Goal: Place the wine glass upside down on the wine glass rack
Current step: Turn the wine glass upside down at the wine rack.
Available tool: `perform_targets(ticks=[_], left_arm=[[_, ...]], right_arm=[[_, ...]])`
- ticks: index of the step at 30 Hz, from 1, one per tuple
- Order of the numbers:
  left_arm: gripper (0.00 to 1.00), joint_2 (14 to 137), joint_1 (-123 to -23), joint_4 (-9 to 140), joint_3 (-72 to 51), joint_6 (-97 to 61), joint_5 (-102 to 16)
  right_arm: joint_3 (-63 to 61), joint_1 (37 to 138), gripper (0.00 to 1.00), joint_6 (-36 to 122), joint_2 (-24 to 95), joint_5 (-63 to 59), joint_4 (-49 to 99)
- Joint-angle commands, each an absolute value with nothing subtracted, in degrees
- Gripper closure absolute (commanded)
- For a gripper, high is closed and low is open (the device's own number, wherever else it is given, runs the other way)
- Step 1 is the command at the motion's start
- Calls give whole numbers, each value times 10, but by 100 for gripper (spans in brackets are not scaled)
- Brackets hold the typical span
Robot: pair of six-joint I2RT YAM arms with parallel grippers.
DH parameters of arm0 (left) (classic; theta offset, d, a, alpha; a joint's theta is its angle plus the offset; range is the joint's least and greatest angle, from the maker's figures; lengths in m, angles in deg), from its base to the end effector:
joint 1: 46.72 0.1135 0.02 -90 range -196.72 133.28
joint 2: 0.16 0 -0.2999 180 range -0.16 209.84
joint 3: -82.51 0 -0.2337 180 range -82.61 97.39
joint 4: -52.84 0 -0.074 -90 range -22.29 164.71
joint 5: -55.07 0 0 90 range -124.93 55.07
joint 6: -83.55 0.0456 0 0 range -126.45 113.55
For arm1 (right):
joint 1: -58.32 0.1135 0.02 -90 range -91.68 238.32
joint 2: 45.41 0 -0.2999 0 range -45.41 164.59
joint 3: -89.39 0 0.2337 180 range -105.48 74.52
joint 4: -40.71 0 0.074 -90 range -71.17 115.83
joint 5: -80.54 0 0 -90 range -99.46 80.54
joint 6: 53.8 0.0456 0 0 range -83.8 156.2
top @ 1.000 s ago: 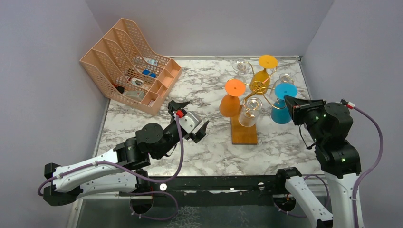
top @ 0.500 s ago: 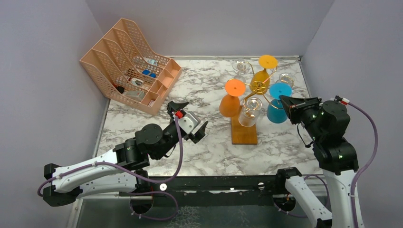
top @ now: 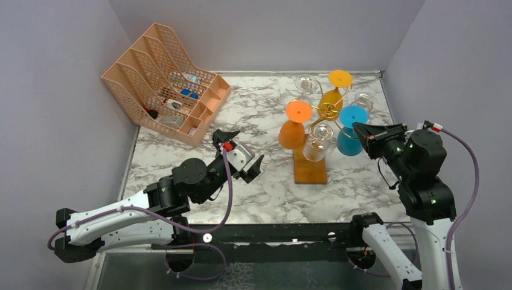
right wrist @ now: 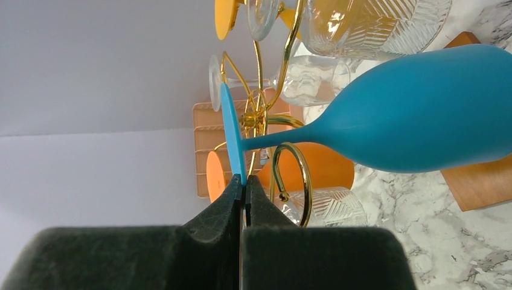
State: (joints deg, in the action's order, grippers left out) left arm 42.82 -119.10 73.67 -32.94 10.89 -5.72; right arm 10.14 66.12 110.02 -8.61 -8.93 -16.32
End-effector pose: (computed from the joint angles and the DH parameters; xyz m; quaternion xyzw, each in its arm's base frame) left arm 0.0611 -0.1188 0.4053 0.3523 0.6085 -0.1611 0.6926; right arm 0.0674 0.0097 0.4208 0.4286 0.6649 0.4025 0.4606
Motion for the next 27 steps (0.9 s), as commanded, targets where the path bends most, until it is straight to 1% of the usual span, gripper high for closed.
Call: perform_targets(ticks=[1, 15, 27], left_arm=[[1, 419, -1192, 730, -341, 104, -45], [1, 411, -1191, 732, -355, 104, -31], [1, 410, -1191, 745, -350, 118, -24]], right_arm=[[104, 661, 99, 1092, -95, -67, -160], [106, 661, 99, 1089, -94, -30, -168], [77, 661, 99, 1073, -104, -51, -219]])
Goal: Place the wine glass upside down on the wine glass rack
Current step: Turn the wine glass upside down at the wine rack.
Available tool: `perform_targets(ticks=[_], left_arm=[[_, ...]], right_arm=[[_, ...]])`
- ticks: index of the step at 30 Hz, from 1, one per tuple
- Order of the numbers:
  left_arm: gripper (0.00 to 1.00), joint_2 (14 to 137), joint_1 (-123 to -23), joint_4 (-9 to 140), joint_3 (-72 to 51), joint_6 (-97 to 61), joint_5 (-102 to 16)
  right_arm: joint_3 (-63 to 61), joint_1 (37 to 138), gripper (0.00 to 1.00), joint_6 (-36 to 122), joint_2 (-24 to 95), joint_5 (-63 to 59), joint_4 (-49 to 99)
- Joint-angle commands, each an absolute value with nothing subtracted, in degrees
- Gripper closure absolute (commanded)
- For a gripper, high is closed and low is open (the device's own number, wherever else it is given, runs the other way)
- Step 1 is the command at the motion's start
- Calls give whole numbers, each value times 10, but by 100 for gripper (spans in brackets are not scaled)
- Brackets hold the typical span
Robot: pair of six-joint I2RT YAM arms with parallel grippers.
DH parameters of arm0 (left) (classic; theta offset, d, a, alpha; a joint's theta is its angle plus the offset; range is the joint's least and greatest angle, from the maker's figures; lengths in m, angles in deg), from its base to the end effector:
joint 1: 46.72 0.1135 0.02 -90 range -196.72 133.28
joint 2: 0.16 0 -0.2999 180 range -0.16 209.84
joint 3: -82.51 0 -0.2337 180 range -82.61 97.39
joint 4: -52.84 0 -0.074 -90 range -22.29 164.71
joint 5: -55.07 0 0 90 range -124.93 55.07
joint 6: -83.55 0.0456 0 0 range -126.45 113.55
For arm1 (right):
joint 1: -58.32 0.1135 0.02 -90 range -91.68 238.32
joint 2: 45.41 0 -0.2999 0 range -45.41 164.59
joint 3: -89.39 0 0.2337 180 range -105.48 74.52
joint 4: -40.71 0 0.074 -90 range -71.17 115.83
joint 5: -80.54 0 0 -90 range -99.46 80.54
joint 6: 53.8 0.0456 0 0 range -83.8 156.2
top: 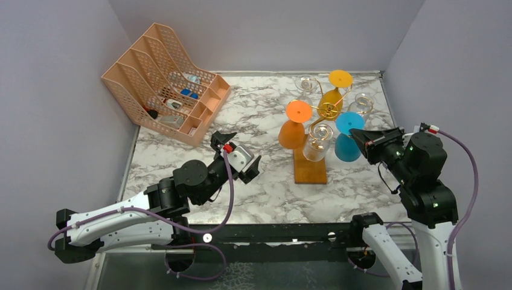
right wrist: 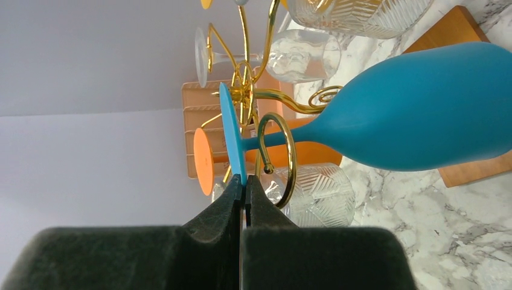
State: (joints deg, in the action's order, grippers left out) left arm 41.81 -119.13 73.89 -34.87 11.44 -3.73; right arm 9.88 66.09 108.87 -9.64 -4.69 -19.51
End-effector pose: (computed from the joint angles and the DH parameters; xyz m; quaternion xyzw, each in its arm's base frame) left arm 0.0614 -0.1156 0.3957 0.3509 0.6163 -0.1412 0.6907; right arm 0.0590 0.0119 0.4165 0.4085 0.6888 0.4116 0.4350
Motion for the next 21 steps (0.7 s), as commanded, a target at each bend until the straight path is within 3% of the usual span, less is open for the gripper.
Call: perform_targets(ticks=[1, 21], left_arm=[[1, 409, -1191, 748, -349, 117, -25], [1, 397, -1192, 769, -349, 111, -14]], right_arm=[[77, 661, 99, 1075, -105, -52, -226], [54, 661, 99, 1107, -135, -92, -260]])
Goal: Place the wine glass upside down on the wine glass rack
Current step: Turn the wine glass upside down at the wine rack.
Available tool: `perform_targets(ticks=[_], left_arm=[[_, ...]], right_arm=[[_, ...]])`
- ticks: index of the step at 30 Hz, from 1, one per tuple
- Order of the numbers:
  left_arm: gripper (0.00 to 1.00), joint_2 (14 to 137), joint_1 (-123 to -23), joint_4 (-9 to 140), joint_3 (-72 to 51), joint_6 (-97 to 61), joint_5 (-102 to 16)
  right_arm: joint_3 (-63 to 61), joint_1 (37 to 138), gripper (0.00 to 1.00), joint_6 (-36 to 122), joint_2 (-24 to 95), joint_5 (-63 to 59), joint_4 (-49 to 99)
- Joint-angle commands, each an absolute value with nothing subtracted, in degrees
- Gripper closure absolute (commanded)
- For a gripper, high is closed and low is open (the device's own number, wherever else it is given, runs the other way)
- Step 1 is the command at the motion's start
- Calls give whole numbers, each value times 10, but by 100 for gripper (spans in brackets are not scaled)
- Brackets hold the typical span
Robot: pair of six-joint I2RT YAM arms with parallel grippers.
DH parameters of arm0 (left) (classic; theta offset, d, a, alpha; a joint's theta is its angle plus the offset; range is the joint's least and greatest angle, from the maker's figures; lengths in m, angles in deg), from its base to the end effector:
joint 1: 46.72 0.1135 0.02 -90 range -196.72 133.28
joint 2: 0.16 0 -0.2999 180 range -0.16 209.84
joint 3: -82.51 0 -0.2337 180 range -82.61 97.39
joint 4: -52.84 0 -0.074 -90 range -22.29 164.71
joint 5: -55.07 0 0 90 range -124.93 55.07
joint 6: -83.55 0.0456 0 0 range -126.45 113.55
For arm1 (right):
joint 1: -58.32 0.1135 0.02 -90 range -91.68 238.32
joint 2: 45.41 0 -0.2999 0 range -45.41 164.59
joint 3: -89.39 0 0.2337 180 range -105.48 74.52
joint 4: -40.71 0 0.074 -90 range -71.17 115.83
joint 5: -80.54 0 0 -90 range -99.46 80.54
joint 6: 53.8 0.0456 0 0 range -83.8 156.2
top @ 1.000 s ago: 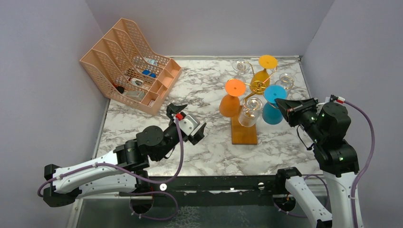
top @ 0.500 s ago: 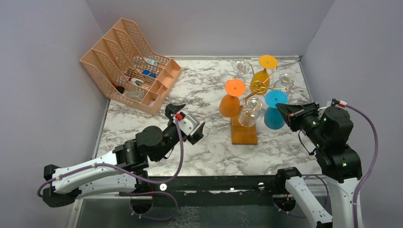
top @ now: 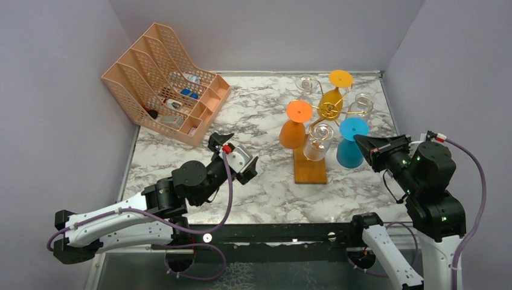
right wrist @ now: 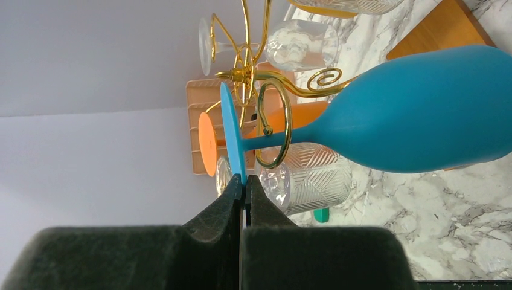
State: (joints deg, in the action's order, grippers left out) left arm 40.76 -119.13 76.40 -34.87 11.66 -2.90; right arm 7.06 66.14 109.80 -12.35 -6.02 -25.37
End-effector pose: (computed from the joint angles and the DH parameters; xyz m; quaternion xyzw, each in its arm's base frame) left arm 0.0603 -0.1101 0.3927 0.3555 0.6224 -0.1287 0.6853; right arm 0.0348 0.0075 0.4196 0.4208 0.6836 0.4069 0.4360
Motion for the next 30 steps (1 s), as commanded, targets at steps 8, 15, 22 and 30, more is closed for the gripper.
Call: perform_targets(ticks=[8, 15, 22, 30], left_arm=[[1, 396, -1192, 768, -351, 115, -14], [1, 406, -1192, 760, -348, 126, -18], [1, 418, -1192, 751, -349, 128, -21], [1, 418, -1192, 744, -355, 131, -17]], right_arm=[[63, 661, 99, 1118, -155, -109, -257], [61, 661, 99, 1122, -154, -125, -252], [57, 661, 98, 1128, -133, -136, -230], [57, 661, 91, 1127, -106, -133, -201]])
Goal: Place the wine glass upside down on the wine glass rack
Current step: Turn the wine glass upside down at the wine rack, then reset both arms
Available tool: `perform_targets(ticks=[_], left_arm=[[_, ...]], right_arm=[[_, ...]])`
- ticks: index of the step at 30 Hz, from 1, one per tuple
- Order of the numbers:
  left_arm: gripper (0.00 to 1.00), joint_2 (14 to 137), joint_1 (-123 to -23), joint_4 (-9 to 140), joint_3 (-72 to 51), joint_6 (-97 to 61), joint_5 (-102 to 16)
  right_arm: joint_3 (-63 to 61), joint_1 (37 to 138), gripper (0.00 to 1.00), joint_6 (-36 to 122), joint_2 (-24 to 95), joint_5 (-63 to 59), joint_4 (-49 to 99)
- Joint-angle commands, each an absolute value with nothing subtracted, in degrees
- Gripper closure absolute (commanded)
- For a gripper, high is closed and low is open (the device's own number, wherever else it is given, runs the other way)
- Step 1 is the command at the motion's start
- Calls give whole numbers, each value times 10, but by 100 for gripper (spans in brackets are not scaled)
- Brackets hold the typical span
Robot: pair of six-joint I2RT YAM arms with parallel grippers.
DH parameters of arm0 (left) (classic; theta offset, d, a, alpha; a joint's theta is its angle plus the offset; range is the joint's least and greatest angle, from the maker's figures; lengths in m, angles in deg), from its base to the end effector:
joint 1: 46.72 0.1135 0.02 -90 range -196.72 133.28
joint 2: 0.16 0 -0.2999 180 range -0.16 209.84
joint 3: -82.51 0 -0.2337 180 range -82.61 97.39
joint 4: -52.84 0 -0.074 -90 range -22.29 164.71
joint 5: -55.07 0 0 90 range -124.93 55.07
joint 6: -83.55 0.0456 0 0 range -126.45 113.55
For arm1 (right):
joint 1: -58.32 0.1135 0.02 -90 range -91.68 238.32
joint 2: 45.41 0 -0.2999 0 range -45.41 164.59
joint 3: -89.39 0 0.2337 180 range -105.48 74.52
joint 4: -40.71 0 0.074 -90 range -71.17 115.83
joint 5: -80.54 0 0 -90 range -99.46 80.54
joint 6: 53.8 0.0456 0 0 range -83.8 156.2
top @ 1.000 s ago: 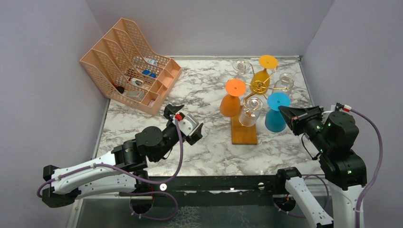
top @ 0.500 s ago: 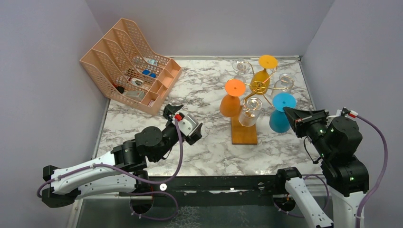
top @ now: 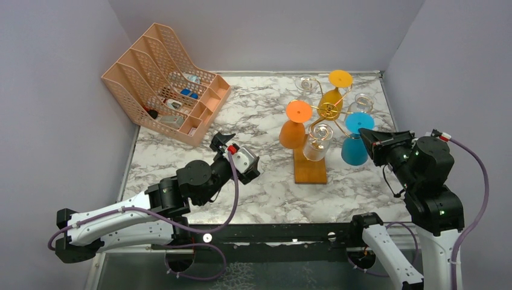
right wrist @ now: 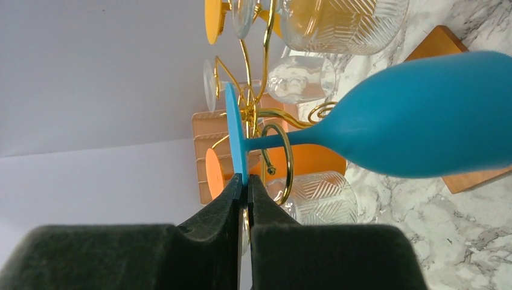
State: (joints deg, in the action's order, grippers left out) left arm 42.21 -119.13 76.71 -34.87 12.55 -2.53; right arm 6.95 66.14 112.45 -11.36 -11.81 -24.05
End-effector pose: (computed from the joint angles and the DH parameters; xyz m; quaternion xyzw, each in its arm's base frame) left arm 0.0626 -0.1165 0.3894 0.3678 0.6256 -0.1137 0.6785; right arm 0.0413 0.0038 0.4225 0.4602 0.6550 0.3890 0.4560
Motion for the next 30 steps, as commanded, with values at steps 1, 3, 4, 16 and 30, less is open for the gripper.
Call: perform_targets(ticks=[1, 3, 4, 16, 30], left_arm=[[1, 417, -1191, 744, -357, 132, -16], [1, 416, -1191, 744, -359, 135, -12], [1, 416, -1191, 744, -362, 136, -9], [1, 439, -1192, 758, -350, 64, -12], [1, 455, -1192, 777, -319, -55, 56]], right_arm=[[57, 661, 90, 1127, -103, -135, -201], [56, 661, 88, 1127, -99, -139, -203], [55, 661, 86, 1126, -98, -140, -203], [57, 661, 59, 1103, -115, -155, -229], [34, 661, 22, 1055, -139, -194, -296]])
